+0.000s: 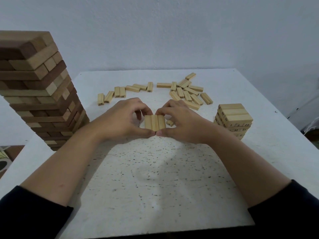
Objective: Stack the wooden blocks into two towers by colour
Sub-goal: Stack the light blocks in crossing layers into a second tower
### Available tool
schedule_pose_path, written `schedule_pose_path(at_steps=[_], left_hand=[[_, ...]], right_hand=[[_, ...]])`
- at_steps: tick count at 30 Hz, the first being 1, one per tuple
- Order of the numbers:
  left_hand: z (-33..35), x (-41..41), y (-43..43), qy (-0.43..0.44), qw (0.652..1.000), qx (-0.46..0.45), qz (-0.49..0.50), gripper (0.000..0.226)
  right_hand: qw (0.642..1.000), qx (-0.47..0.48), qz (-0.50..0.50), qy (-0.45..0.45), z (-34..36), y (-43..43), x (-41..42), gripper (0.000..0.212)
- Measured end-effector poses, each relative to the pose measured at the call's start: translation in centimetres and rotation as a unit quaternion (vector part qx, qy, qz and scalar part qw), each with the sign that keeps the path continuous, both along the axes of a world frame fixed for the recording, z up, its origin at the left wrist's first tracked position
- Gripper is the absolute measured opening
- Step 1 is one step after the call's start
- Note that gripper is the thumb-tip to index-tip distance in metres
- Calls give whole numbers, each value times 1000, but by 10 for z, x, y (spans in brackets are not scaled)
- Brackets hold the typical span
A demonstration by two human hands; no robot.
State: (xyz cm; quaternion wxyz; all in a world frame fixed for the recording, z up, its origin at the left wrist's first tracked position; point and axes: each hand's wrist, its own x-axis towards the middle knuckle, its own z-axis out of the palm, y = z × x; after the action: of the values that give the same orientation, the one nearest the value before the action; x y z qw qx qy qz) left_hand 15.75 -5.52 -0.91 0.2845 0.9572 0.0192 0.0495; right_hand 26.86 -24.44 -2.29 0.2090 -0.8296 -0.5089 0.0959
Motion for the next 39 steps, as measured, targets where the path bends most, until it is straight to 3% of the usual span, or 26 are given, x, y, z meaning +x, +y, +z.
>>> schedule_pose_path(at_steps=[9,16,20,26,34,39], left_hand=[[8,0,0,-97,995,1,8,58],[27,-1,-3,-178,984,10,16,58],[40,-3,-8,-198,980,19,13,55],[63,-4,-22,-197,980,21,0,53],[77,22,-71,-133,991,-4,-9,52],[69,48,-103,-101,995,-26,-7,54]], right_hand=[[996,82,2,-43,7,-3,-2,47],[980,100,-22,-169,30,-4,-7,56],[976,108,-24,-189,47,-10,-10,53],[984,105,-9,-143,74,-33,-7,51],[995,97,-18,26,85,-89,26,57],[996,69,-40,46,82,-121,51,54]])
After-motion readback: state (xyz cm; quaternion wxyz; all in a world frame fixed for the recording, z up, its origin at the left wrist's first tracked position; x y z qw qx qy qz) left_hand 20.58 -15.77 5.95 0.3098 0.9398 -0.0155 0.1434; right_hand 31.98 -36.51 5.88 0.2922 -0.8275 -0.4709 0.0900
